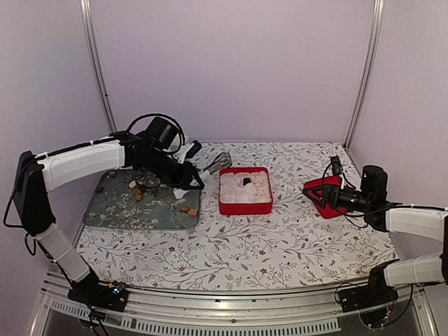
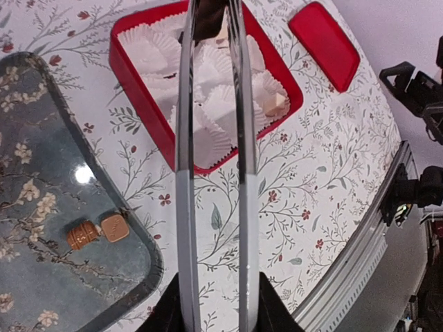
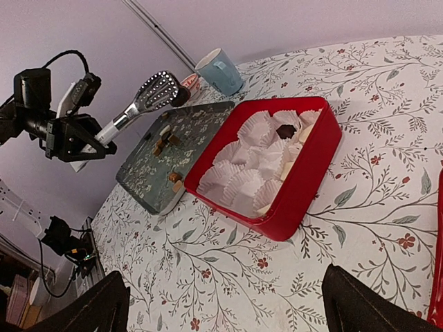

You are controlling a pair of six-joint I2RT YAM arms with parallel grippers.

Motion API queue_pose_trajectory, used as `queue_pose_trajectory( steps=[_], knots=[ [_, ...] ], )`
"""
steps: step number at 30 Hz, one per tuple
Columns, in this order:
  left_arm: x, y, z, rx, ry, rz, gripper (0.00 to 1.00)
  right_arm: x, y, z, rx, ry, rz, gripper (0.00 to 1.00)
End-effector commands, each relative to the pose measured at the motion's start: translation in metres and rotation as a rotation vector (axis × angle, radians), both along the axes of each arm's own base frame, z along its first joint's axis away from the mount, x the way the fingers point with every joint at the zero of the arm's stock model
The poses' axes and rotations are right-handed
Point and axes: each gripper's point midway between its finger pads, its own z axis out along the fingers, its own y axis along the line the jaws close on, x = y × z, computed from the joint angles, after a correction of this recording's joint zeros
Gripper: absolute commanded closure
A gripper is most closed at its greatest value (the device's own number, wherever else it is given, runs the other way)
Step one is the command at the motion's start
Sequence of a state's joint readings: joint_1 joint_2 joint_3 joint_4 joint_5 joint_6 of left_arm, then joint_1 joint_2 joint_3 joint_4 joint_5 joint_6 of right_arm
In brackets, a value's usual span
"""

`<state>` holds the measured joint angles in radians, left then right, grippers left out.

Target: Pack the chocolate

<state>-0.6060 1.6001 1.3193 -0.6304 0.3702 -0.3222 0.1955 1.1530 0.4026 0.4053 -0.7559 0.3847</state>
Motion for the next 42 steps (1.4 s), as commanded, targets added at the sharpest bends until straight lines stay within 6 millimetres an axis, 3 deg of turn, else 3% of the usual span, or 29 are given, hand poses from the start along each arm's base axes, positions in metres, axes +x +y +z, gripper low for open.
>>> queue_pose_trajectory(
  steps=[1,9,12,18,19,23,31,42],
  knots=[
    [-0.007,-0.048,-0.008,-0.009,-0.029,-0.129,0.88,0.004,0.0,0.006,0.0,-0.025,-0.009,0.01],
    [-0.008,-0.082,-0.044,0.042,0.018,-0.178,0.88,0.003,0.0,0.01,0.004,-0.031,-0.014,0.01],
    [-0.004,-0.083,-0.06,0.092,0.042,-0.168,0.88,0.003,-0.002,0.012,0.004,-0.035,-0.021,0.01],
    [0.005,-0.084,-0.07,0.129,0.043,-0.144,0.88,0.002,-0.002,0.01,0.0,-0.032,-0.023,0.01],
    [0.006,-0.084,-0.085,0.153,0.068,-0.143,0.88,0.002,-0.002,0.01,-0.001,-0.031,-0.025,0.01],
    [0.009,-0.081,-0.096,0.189,0.081,-0.128,0.88,0.002,-0.003,0.008,-0.006,-0.031,-0.028,0.01],
    [0.016,-0.078,-0.099,0.225,0.072,-0.11,0.8,0.001,-0.004,0.006,-0.012,-0.028,-0.03,0.01],
    [0.015,-0.082,-0.066,0.166,0.02,-0.133,0.66,0.002,-0.003,0.005,-0.013,-0.025,-0.029,0.01]
  ],
)
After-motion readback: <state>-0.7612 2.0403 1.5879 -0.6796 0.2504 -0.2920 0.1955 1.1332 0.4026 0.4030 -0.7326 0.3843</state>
